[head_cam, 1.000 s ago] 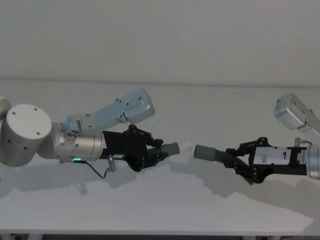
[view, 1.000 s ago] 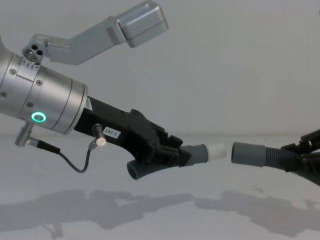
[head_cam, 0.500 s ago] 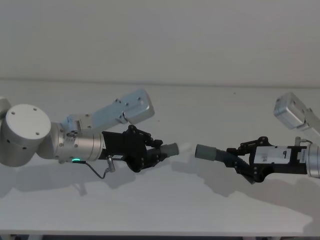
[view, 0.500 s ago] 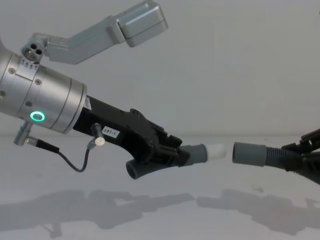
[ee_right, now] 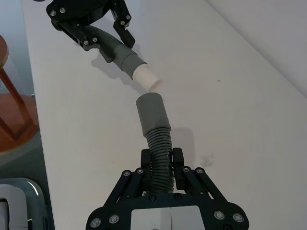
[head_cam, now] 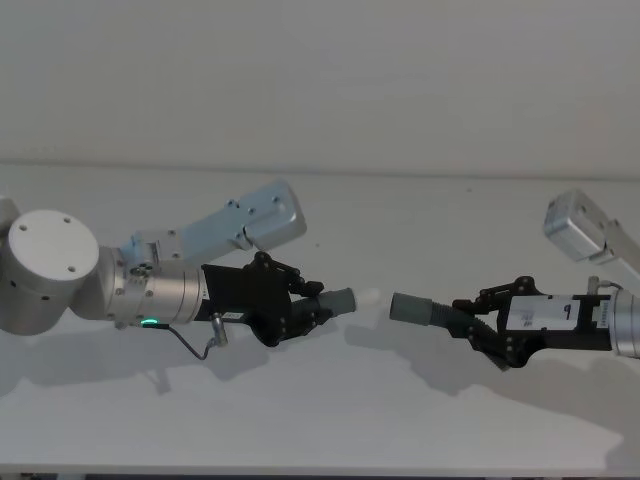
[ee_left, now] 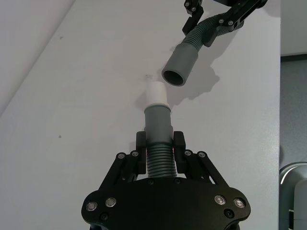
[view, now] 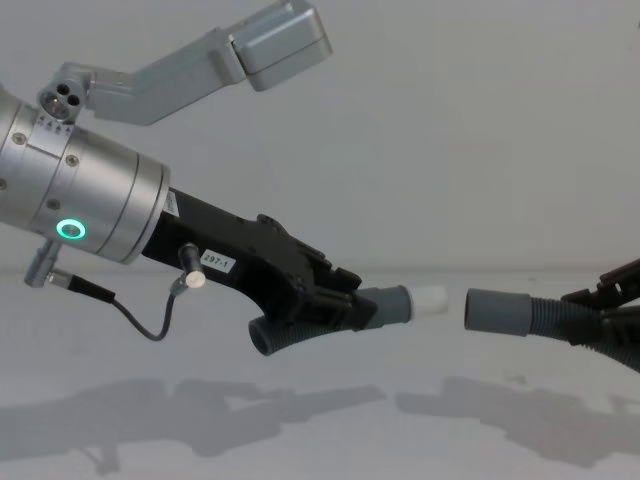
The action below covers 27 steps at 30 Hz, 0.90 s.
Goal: Use both hands to pick up one end of the pipe from the table, align the ends, and insert them.
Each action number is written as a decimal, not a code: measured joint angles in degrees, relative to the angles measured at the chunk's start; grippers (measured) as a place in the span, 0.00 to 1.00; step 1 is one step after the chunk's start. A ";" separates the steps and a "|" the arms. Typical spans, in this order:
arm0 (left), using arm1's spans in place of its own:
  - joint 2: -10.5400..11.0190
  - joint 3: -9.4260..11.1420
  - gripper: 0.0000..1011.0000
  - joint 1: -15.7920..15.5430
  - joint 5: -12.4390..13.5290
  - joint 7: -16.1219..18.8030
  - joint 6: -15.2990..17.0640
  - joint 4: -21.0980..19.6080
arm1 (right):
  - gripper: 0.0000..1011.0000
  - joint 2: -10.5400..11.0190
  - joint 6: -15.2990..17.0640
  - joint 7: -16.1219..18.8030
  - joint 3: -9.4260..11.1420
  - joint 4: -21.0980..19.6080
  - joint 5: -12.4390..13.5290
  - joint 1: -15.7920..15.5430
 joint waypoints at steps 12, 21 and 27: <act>0.19 0.25 0.32 -0.24 -0.24 -0.03 -0.30 0.01 | 0.27 0.05 -0.07 -0.25 -0.67 0.36 0.07 0.45; 0.17 0.43 0.32 -0.38 -0.37 -0.13 -0.59 0.19 | 0.27 0.20 -0.25 -0.52 -1.12 0.52 0.39 0.69; 0.10 0.54 0.32 -0.45 -0.40 -0.16 -0.73 0.28 | 0.27 0.25 -0.33 -0.56 -1.39 0.70 0.71 0.84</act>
